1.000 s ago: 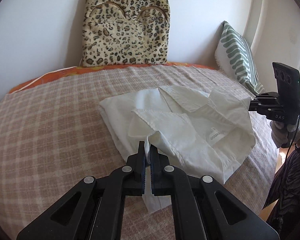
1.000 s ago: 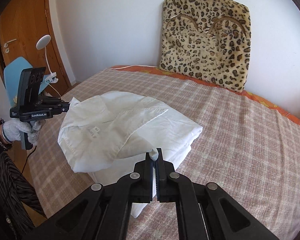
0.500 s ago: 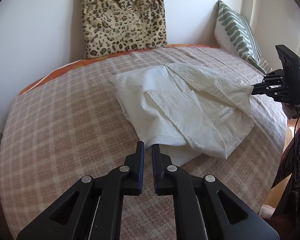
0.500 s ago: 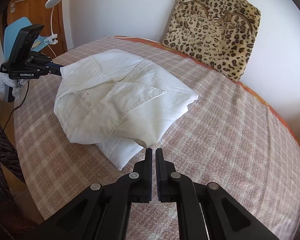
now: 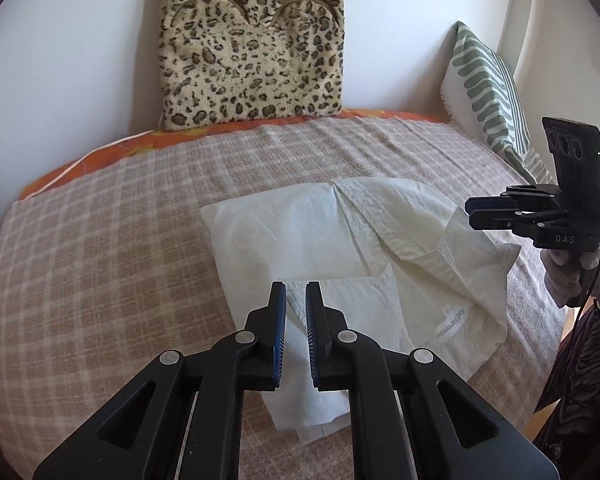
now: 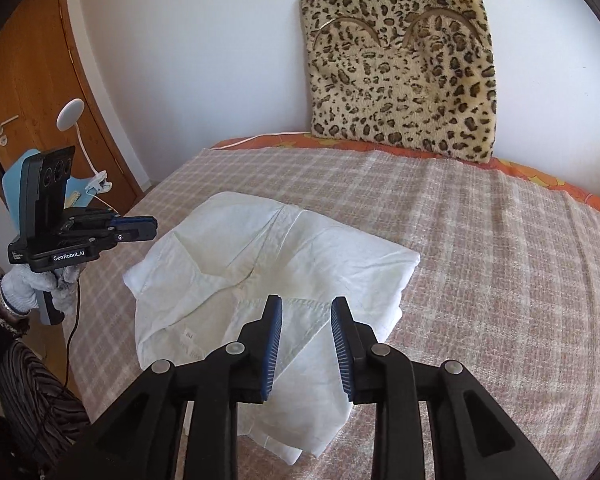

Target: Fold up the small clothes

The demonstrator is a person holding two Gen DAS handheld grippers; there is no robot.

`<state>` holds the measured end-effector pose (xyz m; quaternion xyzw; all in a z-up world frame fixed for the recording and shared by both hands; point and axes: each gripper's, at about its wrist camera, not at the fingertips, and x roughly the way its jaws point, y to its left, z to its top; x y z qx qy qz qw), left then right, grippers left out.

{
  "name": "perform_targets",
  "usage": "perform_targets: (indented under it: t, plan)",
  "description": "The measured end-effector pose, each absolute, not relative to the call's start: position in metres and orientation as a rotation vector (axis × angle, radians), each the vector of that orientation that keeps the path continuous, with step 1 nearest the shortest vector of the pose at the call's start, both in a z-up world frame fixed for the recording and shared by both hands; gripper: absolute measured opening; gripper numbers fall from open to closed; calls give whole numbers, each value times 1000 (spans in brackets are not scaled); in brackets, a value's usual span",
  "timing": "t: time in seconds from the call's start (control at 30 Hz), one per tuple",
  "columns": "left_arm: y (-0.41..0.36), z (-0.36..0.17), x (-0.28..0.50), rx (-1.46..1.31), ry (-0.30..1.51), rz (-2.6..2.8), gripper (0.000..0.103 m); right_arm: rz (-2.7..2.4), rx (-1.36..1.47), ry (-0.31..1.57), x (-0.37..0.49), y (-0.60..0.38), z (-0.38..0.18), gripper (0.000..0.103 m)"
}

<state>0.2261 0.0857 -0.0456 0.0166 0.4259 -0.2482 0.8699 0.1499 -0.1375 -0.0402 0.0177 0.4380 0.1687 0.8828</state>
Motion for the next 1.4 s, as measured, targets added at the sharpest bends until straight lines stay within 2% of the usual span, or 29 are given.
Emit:
perform_targets:
  t: [0.13, 0.23, 0.47, 0.5, 0.57, 0.6, 0.8, 0.93, 1.03, 1.17, 1.23, 1.4]
  plan:
    - [77, -82, 209, 75, 980, -549, 8, 363, -36, 1021, 146, -129, -68, 27]
    - [81, -81, 198, 63, 964, -566, 9, 359, -86, 1074, 134, -132, -86, 26]
    - [101, -61, 186, 47, 948, -584, 10, 390, -51, 1041, 123, -142, -61, 27]
    - [108, -57, 187, 16, 934, -572, 16, 393, -38, 1022, 122, -143, -55, 28]
    - [127, -51, 194, -72, 914, -532, 29, 380, 15, 985, 123, -150, -46, 35]
    - [136, -48, 200, -121, 903, -513, 30, 372, 52, 972, 126, -154, -43, 37]
    - [153, -46, 226, -276, 892, -485, 30, 311, 182, 940, 150, -171, -44, 37]
    - [138, -55, 243, -270, 902, -457, 30, 301, 261, 950, 176, -180, -54, 38]
    - [129, -53, 258, -287, 884, -435, 30, 261, 313, 959, 191, -187, -63, 44]
    - [114, -38, 279, -289, 839, -465, 30, 256, 383, 944, 209, -192, -63, 41]
    - [102, -36, 287, -261, 831, -492, 30, 281, 370, 937, 218, -185, -58, 32]
    - [79, -68, 301, -93, 938, -425, 30, 324, 244, 964, 237, -153, -59, 31]
